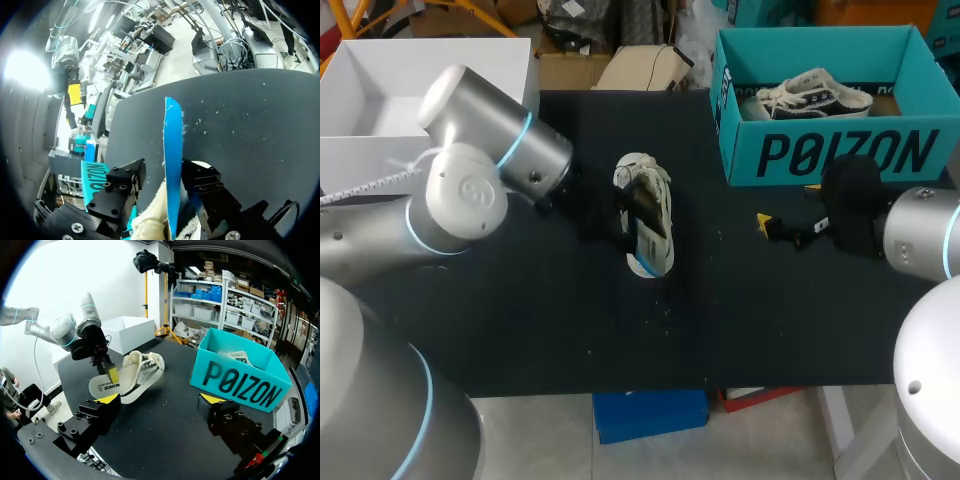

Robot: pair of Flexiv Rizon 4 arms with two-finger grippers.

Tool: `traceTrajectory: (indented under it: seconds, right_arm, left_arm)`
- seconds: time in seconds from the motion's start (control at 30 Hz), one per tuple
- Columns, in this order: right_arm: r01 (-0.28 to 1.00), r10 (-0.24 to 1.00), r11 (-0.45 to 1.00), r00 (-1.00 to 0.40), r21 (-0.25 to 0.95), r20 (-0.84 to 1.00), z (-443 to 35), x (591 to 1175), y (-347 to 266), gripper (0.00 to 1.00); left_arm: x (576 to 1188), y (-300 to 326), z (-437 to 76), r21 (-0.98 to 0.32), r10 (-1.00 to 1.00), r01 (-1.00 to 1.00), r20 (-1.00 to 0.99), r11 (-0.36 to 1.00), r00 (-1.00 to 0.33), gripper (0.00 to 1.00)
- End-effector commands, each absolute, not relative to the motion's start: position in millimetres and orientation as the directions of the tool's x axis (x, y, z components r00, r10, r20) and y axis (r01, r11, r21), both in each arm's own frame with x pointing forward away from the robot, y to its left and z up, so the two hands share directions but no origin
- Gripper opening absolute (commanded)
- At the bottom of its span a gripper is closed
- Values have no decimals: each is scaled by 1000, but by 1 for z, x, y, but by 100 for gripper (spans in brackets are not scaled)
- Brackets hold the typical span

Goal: Take the shoe out of the shoebox, open the shoe tongue, remove and reinsert the insole, then place the shoe into the shoebox

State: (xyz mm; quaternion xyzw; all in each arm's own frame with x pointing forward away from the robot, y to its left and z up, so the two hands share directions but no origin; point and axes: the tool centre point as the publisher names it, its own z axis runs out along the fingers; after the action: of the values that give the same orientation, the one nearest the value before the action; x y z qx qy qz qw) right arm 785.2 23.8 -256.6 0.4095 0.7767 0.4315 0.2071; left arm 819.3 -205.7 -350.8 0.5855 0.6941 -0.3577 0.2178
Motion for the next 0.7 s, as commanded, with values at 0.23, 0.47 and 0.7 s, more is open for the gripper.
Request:
traceTrajectory:
  seconds: [0.23,0.47,0.7]
  right_arm:
    - [459,815,292,-578,839,33,-257,785,24,100]
    - [459,815,292,-578,839,33,-257,785,24,100]
    - [459,815,292,-578,839,33,-257,785,24,100]
  left_arm:
    - [808,-195,-344,-223,667,971,-712,81,-219,35]
    - [808,-194,-348,-236,667,968,-709,84,-230,0]
    - [817,-195,-349,-241,631,965,-734,103,-251,0]
